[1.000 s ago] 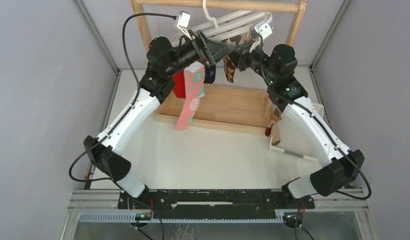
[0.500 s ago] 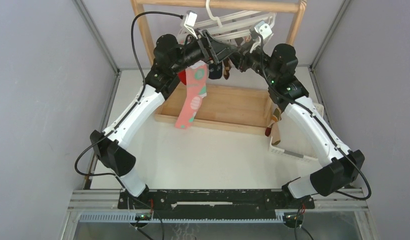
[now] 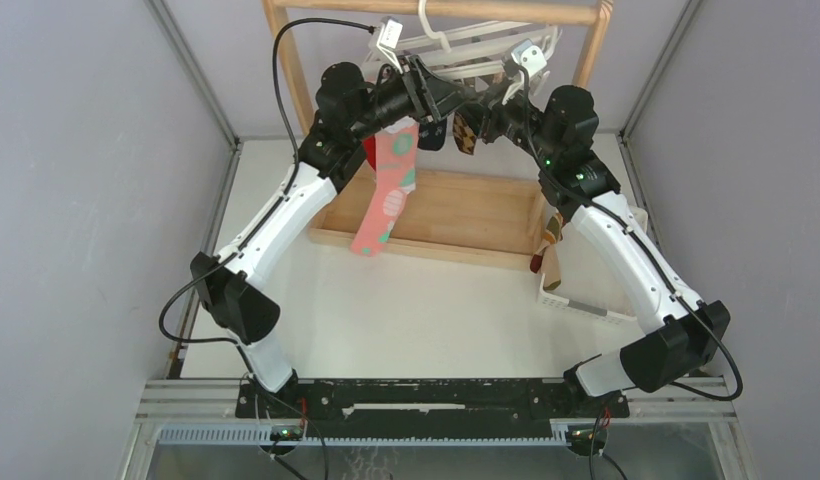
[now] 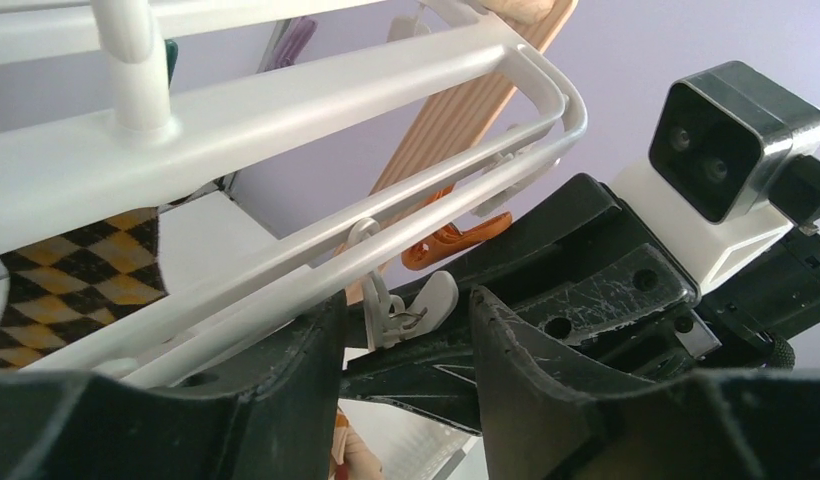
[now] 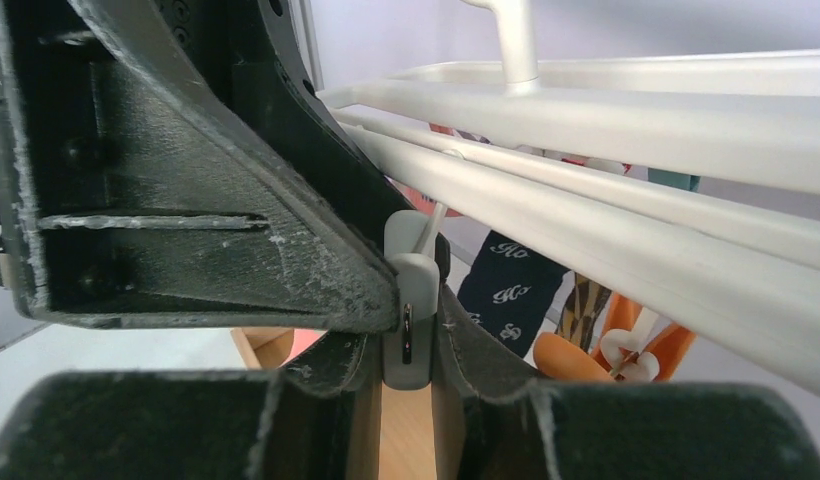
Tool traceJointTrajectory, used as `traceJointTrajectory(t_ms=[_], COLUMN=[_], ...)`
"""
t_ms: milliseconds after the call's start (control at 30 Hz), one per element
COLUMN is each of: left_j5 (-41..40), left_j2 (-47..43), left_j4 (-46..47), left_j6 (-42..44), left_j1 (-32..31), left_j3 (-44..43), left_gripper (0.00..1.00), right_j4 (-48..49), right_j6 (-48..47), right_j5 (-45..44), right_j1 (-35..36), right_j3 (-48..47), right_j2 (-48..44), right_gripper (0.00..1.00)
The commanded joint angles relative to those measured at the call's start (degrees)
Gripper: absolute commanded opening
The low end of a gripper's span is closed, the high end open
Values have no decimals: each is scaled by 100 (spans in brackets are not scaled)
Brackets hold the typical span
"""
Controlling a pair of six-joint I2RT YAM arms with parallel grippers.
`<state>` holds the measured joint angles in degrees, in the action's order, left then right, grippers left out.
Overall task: Clip the socks to the hanger
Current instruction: Open the clamp at the hanger.
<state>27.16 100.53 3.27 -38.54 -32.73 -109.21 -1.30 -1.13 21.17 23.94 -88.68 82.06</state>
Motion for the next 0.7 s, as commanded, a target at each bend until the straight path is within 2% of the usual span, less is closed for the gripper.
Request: traceJointTrajectory(t_ms=[0,100,233,667], left_j5=[-498,-565,-568,-493], left_j2=[3,-87,-141,-192], left_j4=[484,656,740,1188], left_j6=[174,171,196,61], left_j1=[83,89,99,95], left_j3=[-162,16,102,415], left_gripper=[45,30,2,0], right_j4=[183,186,174,168], right_j6=[86,86,86,-70], right_j5=[421,473,492,398], right_j1=[45,39,31,-34], right_j3=[-281,-272,-272,-238], right_j2=[-219,-213,-195,-160], right_gripper=[0,0,0,0])
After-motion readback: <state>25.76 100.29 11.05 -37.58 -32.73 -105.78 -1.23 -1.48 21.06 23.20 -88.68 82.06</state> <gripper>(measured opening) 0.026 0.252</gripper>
